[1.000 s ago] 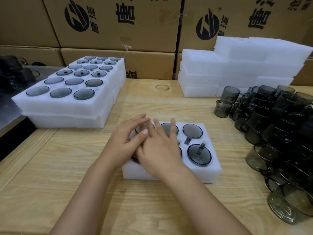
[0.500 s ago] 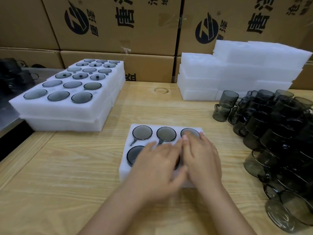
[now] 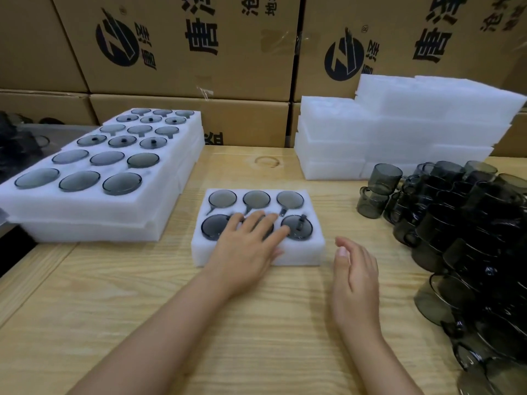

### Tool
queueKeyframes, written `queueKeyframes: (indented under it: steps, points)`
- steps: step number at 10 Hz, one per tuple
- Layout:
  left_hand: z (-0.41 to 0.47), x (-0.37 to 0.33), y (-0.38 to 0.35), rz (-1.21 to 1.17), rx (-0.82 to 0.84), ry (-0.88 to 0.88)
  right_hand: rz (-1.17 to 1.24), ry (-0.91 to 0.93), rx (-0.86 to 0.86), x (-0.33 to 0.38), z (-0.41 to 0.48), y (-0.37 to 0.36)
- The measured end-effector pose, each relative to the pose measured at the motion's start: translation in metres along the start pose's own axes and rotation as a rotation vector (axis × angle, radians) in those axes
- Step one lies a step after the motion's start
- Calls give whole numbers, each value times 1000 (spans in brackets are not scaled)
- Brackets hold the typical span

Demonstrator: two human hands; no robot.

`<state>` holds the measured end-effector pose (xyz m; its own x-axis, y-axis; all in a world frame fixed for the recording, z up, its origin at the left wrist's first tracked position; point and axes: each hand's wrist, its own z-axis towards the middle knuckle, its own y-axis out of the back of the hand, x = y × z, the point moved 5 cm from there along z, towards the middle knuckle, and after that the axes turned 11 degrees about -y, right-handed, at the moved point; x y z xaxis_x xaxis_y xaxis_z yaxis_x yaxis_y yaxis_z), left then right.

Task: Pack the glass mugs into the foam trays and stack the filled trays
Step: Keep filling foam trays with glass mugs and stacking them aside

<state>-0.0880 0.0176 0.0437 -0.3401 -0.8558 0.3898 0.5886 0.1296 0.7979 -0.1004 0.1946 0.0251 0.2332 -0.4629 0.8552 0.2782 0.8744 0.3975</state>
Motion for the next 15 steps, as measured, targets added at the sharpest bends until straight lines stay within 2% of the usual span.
queueKeyframes:
  steps: [1,2,3,4,6,7,9,10,11,12,13,14,15]
  points:
    - [15,31,-25,108,26,64,-32,-25,31,-3,0,-1]
    - [27,68,-48,162,191,227,-75,1,89,-2,-1,-5]
    - [43,105,-74,117,327,391,-103,-13,150,-5,-1,-14]
    - [62,140,-109,19,326,518,-186,62,82,0,1,-18]
    - [107,154,-140,84,343,520,-267,141,-16,2,6,-30]
    - [117,164,-159,17,330,488,-240,175,-25,8,11,-33]
    - [118,195,-170,-22,289,543,-300,206,2,16,20,-34]
    - [119,210,-178,-57,290,562,-343,56,-102,22,24,-47]
    - [124,214,-186,-87,284,588,-212,-209,-140,25,19,-53]
    - [126,222,-191,-142,329,573,-243,-78,-244,25,27,-50]
    - [126,230,-194,-208,403,577,-218,28,-200,23,25,-43]
    - [131,228,-190,-382,510,683,-312,248,-44,17,23,-40]
    - [154,209,-162,-392,370,785,-349,283,-65,10,20,-36]
